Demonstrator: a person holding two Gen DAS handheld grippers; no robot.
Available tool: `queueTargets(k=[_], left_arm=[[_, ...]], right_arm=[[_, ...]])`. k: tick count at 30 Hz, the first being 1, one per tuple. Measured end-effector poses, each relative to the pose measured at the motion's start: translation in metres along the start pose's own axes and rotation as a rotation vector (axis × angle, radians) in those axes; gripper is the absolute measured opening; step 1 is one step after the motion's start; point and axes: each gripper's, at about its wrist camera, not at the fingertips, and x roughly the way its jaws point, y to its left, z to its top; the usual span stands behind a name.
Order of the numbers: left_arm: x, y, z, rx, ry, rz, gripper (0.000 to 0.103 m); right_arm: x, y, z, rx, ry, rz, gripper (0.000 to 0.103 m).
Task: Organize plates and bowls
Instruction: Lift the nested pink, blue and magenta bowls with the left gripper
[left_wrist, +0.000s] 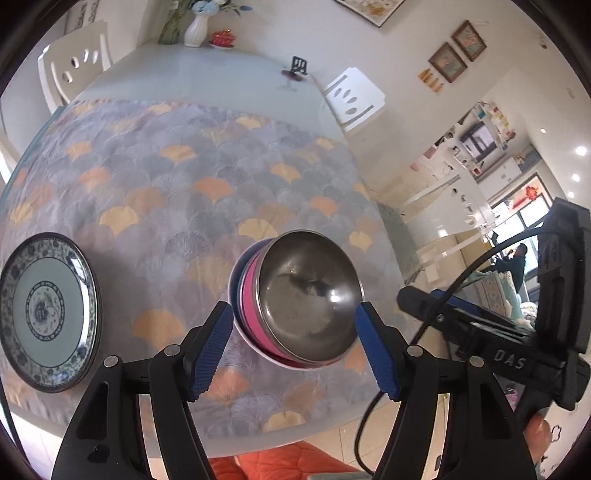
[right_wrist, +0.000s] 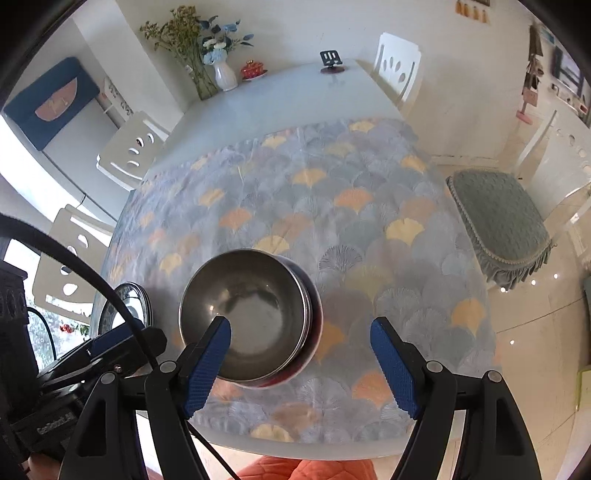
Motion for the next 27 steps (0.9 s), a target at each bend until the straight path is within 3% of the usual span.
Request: queueTargets(k=[12, 17, 23, 27], left_arm=[[0.031, 0.013, 0.005, -0.139, 0.04, 0.0, 0.067], [0.038, 0.012, 0.008, -0.142, 0.042, 0.01, 0.069], [0.056, 0.023, 0.007, -0.226, 0.084, 0.007, 0.073], [0.064, 0.027, 0.007, -0.237, 0.097, 0.008, 0.073]], right_arm=[[0.023, -0.019, 0.015, -0.004, 0.066, 0.026, 0.076], [0.03, -0.029, 0.022, 0.021, 0.057, 0.052, 0.076], [0.052, -0.038, 0.024, 0.047, 0.136, 0.105, 0.076], [0.06, -0.034, 0.025, 0.01, 0.148, 0.096, 0.076]])
